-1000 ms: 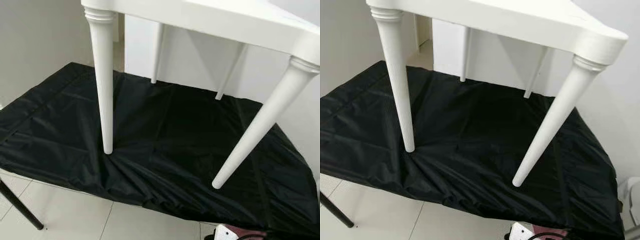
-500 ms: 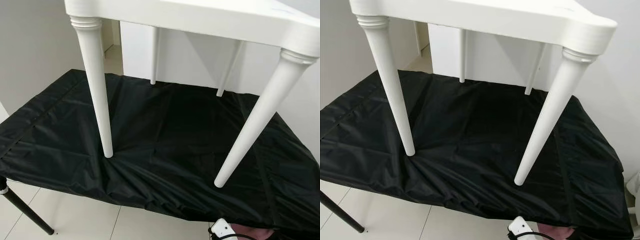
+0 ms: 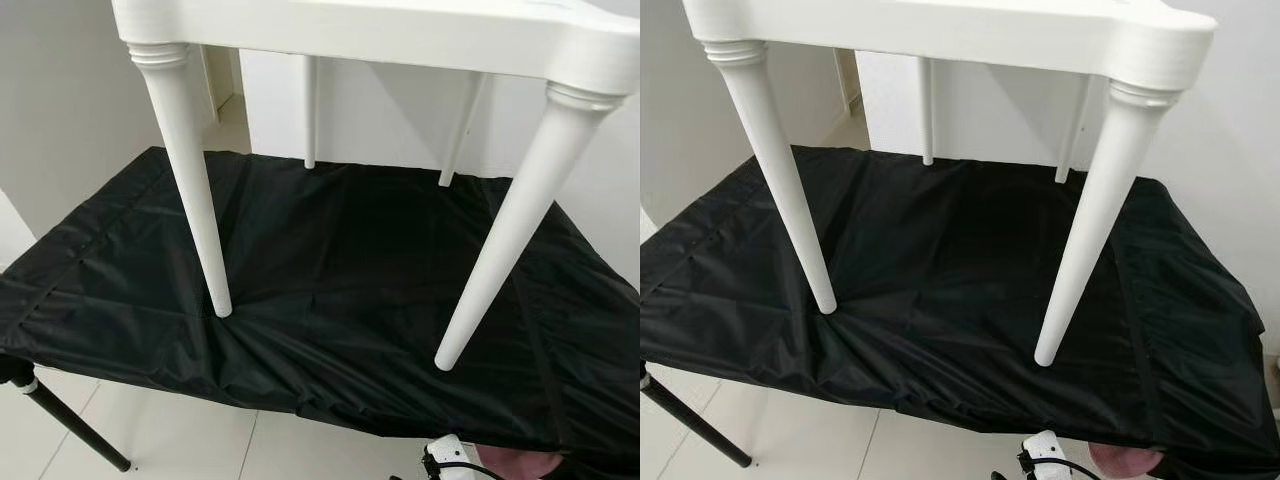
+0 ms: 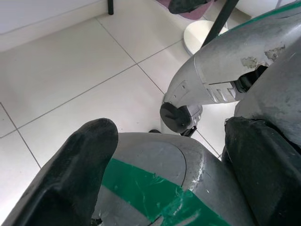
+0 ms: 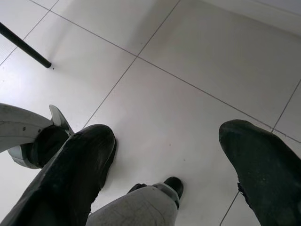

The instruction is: Building children table

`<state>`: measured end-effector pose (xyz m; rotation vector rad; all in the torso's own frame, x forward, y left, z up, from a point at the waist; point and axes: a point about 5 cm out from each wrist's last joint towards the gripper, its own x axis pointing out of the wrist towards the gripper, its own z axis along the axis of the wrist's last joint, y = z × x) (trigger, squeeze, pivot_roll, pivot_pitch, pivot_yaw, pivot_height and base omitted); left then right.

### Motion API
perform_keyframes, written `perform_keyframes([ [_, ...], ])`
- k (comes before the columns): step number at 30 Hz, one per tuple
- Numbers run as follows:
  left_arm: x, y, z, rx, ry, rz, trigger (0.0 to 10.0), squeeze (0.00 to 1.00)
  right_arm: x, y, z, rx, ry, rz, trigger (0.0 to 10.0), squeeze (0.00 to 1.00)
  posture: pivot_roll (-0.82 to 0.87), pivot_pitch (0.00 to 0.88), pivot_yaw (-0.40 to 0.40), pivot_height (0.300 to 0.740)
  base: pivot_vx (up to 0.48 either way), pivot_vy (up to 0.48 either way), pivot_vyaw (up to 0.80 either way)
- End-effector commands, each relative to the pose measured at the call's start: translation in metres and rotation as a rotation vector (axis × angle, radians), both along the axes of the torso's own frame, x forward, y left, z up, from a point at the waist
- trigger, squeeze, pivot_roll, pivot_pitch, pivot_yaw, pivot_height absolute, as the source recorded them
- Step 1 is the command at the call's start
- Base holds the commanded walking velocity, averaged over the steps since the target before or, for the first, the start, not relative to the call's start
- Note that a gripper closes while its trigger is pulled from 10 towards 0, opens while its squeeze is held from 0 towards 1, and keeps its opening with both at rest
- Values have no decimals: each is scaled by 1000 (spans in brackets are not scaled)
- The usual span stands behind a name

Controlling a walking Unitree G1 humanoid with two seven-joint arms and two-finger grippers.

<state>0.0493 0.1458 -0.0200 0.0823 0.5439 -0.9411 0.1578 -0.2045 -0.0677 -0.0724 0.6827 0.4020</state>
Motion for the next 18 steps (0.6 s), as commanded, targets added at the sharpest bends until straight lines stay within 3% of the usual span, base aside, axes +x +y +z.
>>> perform_keyframes([
  [1, -8, 10, -37, 313, 74, 292, 10000, 0, -5, -4, -2, 26, 25, -21, 10000, 0, 64, 0, -58, 740, 0, 0, 0],
  [4, 4, 19, -33, 308, 61, 299, 10000, 0, -7, -5, -3, 35, 37, -26, 10000, 0, 64, 0, -58, 740, 0, 0, 0],
  [6, 23, 33, -28, 299, 44, 317, 10000, 0, -20, -18, -10, -23, 113, -42, 10000, 0, 69, 0, -60, 740, 0, 0, 0],
  [14, 26, 34, -31, 304, 40, 365, 10000, 0, -41, -28, -20, -98, 210, -107, 10000, 0, 74, 0, -62, 740, 0, 0, 0],
  [18, 29, 36, -33, 312, 38, 395, 10000, 0, -49, -30, -26, -124, 269, -200, 10000, 0, 75, 0, -57, 740, 0, 0, 0],
])
